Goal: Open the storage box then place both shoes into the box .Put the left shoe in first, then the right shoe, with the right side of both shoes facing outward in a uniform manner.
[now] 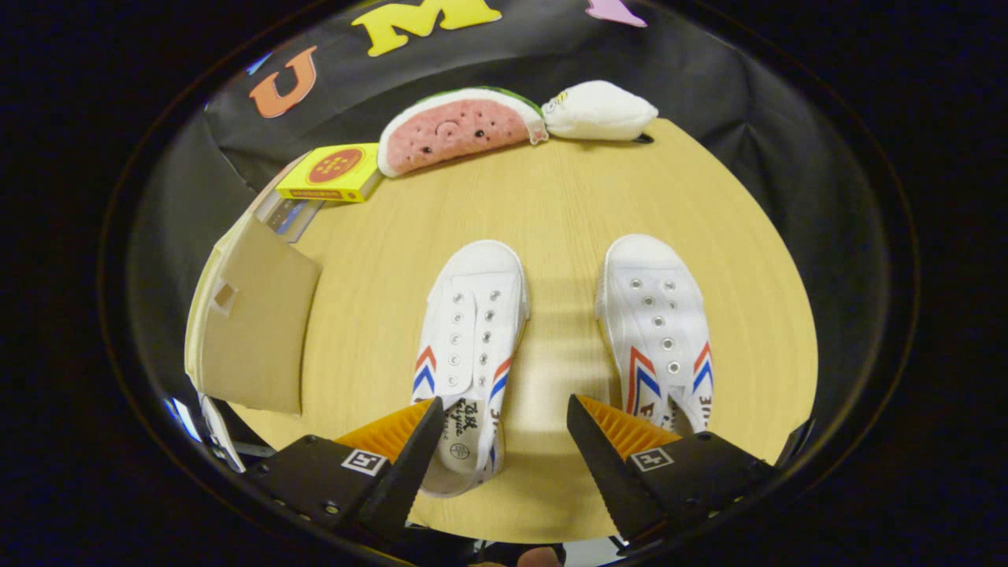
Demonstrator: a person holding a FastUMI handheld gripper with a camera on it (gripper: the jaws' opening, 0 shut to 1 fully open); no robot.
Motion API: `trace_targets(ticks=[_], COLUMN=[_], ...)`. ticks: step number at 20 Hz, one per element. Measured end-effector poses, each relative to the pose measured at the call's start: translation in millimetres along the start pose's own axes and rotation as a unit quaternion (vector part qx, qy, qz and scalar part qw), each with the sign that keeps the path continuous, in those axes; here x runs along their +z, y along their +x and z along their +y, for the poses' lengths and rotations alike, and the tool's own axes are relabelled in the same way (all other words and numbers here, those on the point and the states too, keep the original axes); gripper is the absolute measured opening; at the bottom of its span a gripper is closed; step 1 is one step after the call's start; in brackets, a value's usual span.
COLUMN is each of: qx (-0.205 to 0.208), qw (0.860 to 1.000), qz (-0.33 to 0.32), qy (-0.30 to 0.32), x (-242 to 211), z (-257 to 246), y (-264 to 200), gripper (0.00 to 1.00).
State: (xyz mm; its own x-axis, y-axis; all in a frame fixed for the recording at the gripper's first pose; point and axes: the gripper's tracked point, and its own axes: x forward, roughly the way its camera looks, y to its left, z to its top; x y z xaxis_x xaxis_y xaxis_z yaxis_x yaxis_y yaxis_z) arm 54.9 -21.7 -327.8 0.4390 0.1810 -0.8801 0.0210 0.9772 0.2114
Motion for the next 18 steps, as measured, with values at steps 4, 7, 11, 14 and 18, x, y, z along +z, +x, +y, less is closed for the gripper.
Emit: trace_targets(ticks=[4,7,11,14,18], qx=[0.018,0.037,0.064,0.076,0.087], qw=[0.999,0.998,0.993,0.99,0.989], qz=[0.037,0.058,0.084,0.094,0.084], qy=[0.005,0.014,0.057,0.074,0.089], x=[0,0,0,-2,-3], z=[3,8,13,15,25], y=[21,28,27,28,16], gripper=[0.78,0.5,0.17,0.01,0.0])
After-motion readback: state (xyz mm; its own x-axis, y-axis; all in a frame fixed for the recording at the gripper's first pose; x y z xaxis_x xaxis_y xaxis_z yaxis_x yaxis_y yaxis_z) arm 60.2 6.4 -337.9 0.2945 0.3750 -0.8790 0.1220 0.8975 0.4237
